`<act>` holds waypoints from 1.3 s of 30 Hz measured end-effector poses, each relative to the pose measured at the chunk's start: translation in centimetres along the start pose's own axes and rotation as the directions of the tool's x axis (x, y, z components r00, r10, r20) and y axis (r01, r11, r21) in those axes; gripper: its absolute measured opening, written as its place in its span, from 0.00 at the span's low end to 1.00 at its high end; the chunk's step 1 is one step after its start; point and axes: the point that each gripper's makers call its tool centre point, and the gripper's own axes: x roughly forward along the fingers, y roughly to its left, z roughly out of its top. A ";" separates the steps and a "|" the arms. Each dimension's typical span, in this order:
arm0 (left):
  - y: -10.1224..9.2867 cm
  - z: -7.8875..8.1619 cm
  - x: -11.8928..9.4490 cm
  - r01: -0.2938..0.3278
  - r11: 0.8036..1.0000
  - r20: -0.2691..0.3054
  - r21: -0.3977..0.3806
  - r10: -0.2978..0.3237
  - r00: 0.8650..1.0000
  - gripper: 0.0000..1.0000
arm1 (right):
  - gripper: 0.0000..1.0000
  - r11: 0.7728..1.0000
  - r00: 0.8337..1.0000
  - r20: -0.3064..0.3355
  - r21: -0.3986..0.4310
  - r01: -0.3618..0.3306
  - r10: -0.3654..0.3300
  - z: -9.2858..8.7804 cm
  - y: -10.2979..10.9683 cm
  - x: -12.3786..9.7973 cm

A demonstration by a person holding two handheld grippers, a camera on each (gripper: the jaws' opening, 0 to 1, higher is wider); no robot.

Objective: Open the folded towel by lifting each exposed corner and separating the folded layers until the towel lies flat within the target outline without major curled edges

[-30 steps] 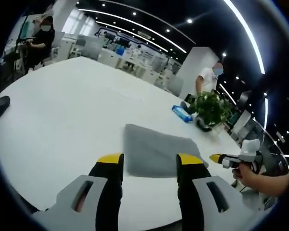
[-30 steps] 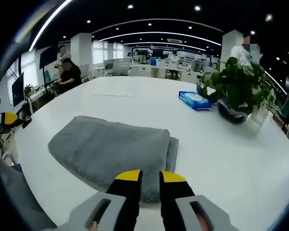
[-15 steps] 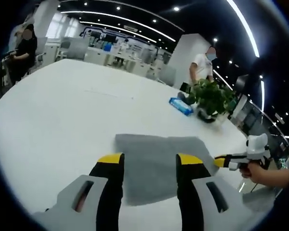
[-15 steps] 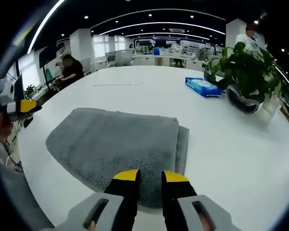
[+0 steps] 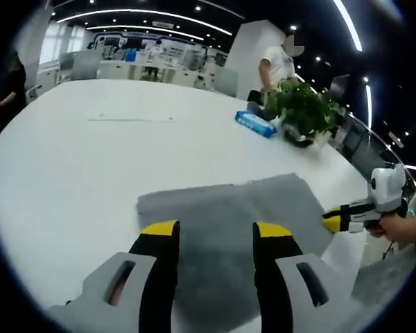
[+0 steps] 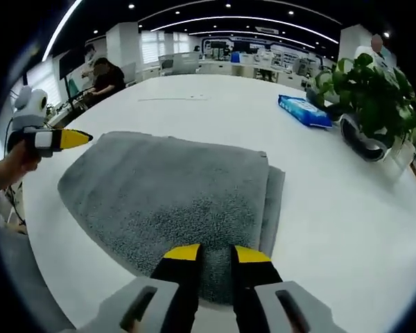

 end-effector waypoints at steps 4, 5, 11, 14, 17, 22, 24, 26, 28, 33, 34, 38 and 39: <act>-0.1 -1.3 1.1 0.001 0.999 -0.061 0.049 0.002 0.998 0.41 | 0.13 1.000 1.000 -0.022 0.003 -0.006 0.006 0.0 -0.1 0.1; -0.1 -1.5 1.3 0.003 0.998 -0.071 0.057 0.001 0.997 0.41 | 0.13 1.000 0.999 -0.031 0.012 -0.011 0.012 0.0 -0.1 0.1; 0.1 -2.4 1.4 -0.014 0.976 -0.084 0.216 0.033 0.996 0.38 | 0.13 1.000 0.997 -0.069 0.004 -0.027 0.027 -0.1 0.0 0.1; -0.1 -2.7 1.3 -0.017 0.965 -0.081 0.263 0.040 0.996 0.38 | 0.13 0.999 0.994 -0.100 -0.004 -0.042 0.041 -0.1 -0.1 0.2; -0.1 -2.9 1.2 -0.021 0.962 -0.073 0.271 0.042 0.996 0.37 | 0.12 0.998 0.991 -0.124 -0.007 -0.055 0.053 -0.1 -0.1 0.2; 0.0 -3.0 1.0 -0.023 0.960 -0.090 0.278 0.050 0.995 0.36 | 0.12 0.997 0.983 -0.173 -0.039 -0.073 0.065 -0.1 0.0 0.2; -0.1 -3.2 0.8 -0.023 0.960 -0.100 0.280 0.053 0.994 0.36 | 0.12 0.995 0.978 -0.196 -0.054 -0.081 0.068 -0.1 0.0 0.3; -0.1 -3.4 0.5 -0.025 0.961 -0.114 0.275 0.058 0.992 0.36 | 0.11 0.994 0.975 -0.212 -0.071 -0.088 0.071 -0.1 0.0 0.4; -0.2 -3.7 0.1 -0.029 0.960 -0.120 0.278 0.065 0.991 0.35 | 0.11 0.991 0.972 -0.225 -0.093 -0.097 0.074 0.0 0.0 0.5; 0.1 -4.2 -0.5 -0.043 0.963 -0.118 0.265 0.077 0.990 0.35 | 0.12 0.986 0.969 -0.234 -0.124 -0.113 0.081 0.2 -0.1 0.7; 0.2 -4.2 -0.6 -0.045 0.964 -0.118 0.262 0.078 0.990 0.35 | 0.12 0.984 0.968 -0.237 -0.136 -0.117 0.083 0.3 -0.1 0.7; 0.3 -4.7 -1.0 -0.050 0.966 -0.126 0.255 0.084 0.988 0.35 | 0.11 0.975 0.964 -0.249 -0.178 -0.136 0.089 0.8 -0.1 1.2; 0.3 -4.9 -1.1 -0.053 0.966 -0.131 0.251 0.088 0.987 0.34 | 0.11 0.973 0.964 -0.252 -0.183 -0.140 0.091 0.9 -0.1 1.3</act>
